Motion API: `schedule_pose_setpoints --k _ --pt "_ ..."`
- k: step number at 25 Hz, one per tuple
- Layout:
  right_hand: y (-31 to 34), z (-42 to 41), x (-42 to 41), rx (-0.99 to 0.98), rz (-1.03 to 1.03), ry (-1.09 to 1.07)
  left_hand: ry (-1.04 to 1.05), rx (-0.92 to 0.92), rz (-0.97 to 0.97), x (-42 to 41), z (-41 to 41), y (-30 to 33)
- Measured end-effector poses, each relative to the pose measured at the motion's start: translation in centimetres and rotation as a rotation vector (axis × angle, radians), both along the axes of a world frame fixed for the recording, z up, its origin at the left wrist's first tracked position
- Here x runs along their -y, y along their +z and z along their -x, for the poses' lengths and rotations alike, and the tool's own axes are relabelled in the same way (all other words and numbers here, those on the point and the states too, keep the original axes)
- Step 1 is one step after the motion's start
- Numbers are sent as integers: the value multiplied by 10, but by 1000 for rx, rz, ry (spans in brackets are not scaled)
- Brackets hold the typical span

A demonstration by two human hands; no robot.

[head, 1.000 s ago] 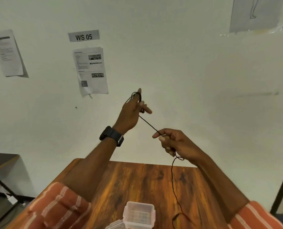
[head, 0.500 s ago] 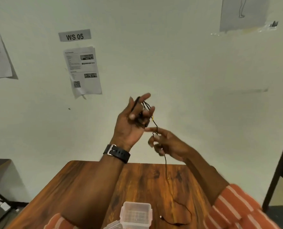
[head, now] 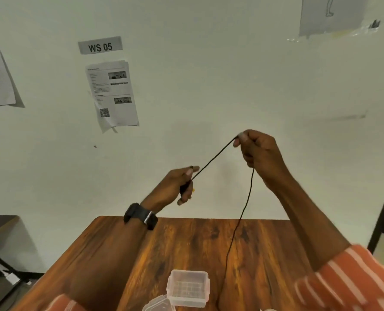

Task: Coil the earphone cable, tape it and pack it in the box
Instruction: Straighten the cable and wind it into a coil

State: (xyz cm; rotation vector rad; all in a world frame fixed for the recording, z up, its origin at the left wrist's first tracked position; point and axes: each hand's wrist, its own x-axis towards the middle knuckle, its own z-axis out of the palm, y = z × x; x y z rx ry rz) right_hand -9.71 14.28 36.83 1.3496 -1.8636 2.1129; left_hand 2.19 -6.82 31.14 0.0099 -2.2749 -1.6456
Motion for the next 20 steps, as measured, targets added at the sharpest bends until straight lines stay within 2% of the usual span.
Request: schedule_pose_setpoints --k 3,5,6,8,10,11,13,15,16,17,18,20 --pt "-2 29 29 164 63 -31 -406 8 -422 -34 -17 -3" --pt "-25 37 48 270 37 -20 -600 -97 -677 -45 -21 9" --pt "-43 36 55 310 6 1 -602 -175 -781 -46 -20 17" --pt "-86 25 61 345 -86 102 -433 -346 -875 -42 -11 36" --pt "-122 5 52 311 -198 295 -112 -478 -780 -29 2 53" --pt "-133 -4 45 284 -252 405 82 -513 -619 -19 9 59" --pt "-133 -15 26 232 -314 511 386 -453 -141 2 18 60" --pt "-110 -15 10 188 -258 459 474 -275 334 18 22 45" --pt "-94 -11 4 185 -196 397 416 -168 419 22 20 34" --pt "-77 -4 -1 186 -132 326 293 -72 350 18 16 23" --pt "-61 4 -2 183 -87 254 141 4 197 12 9 11" --pt "-39 23 4 171 -72 143 -165 39 -188 -11 -3 -7"
